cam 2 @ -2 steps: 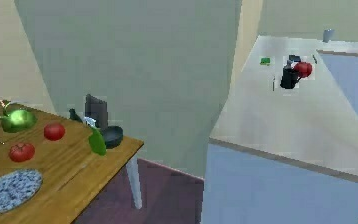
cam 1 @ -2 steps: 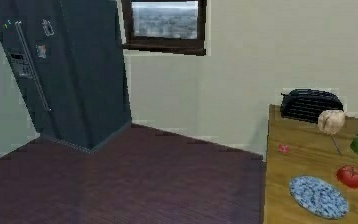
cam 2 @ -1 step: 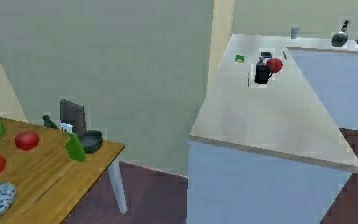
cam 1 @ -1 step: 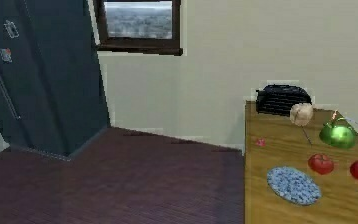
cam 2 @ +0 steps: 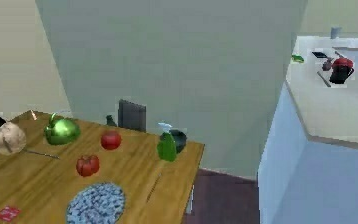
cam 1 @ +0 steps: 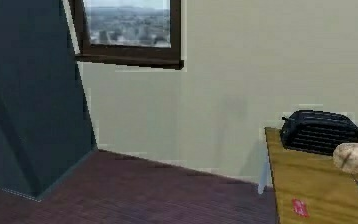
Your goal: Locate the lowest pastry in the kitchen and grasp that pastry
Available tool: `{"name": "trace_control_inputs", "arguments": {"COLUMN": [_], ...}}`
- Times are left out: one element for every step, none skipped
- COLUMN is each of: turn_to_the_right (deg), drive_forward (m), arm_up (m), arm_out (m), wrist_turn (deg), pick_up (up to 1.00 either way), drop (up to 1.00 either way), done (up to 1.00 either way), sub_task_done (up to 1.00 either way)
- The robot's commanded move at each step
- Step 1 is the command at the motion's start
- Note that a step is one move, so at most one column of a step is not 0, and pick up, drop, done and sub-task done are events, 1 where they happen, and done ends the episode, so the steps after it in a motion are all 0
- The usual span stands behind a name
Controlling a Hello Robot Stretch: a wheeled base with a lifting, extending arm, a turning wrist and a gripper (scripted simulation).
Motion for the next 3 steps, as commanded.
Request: {"name": "trace_control_inputs", "arguments": {"turn_to_the_right": [3.0, 0.0, 24.0], "drive_forward": [0.0, 0.65, 0.0], "arm_up": [0.0, 0.0, 0.0], "arm_out": [0.0, 0.0, 0.0], "wrist_turn": [0.0, 0.0, 0.0], "pick_up": [0.0, 0.0, 0.0], "drop": [0.0, 0.0, 0.0], "done": [0.0, 0.0, 0.0], "sub_task_done": [0.0, 0.0, 0.0]}}
